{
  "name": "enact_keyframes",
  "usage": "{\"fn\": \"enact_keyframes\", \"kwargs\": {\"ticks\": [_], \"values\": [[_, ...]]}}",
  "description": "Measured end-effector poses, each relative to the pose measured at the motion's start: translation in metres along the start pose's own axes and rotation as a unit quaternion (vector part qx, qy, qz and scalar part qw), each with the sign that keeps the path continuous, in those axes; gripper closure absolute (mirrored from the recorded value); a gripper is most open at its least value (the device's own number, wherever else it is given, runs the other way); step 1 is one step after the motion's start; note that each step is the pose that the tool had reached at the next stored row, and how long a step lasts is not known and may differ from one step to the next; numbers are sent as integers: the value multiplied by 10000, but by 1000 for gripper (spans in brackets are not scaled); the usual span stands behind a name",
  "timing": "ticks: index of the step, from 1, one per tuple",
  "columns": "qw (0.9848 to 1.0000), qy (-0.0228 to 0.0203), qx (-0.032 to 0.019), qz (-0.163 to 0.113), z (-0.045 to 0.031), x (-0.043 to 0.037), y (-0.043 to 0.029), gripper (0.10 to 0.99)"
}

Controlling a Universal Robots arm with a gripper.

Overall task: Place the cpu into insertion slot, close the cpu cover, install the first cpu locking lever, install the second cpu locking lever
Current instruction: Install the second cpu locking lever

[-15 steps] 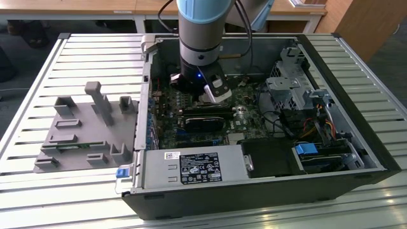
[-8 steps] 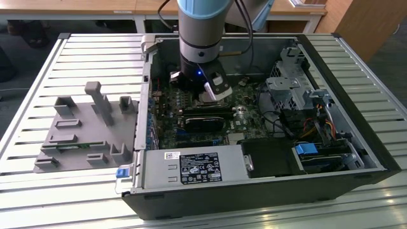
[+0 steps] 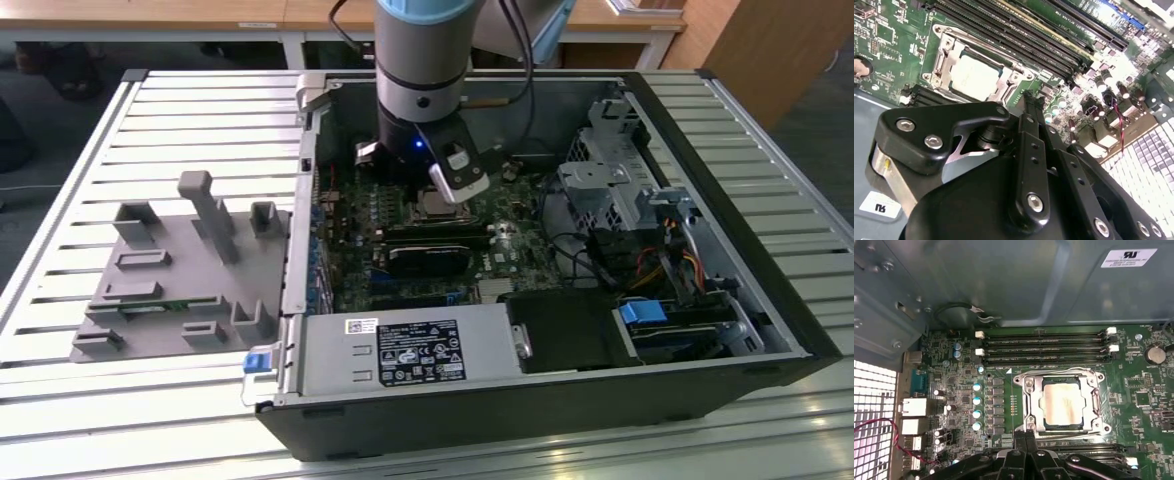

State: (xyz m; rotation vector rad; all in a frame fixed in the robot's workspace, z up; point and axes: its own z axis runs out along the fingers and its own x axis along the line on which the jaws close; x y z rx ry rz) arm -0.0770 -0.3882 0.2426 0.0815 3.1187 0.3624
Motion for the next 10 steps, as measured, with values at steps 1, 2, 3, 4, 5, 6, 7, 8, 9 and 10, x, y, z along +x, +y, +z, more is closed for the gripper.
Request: {"fn": "enact_keyframes", "kwargs": {"ticks": [1, 2, 3, 4, 5, 6, 7, 8, 9, 10], "values": [[10000, 0, 0, 0, -12, 0, 3, 980], [10000, 0, 0, 0, -24, 0, 6, 980], [10000, 0, 0, 0, -34, 0, 8, 980], [10000, 0, 0, 0, -42, 0, 10, 980], [10000, 0, 0, 0, -48, 0, 11, 980], [10000, 0, -1, 0, -48, 0, 12, 980], [10000, 0, -1, 0, -50, 0, 12, 980], [10000, 0, 0, 0, -51, 0, 12, 980], [10000, 0, 0, 0, -51, 0, 12, 980], [10000, 0, 0, 0, -51, 0, 12, 980]]}}
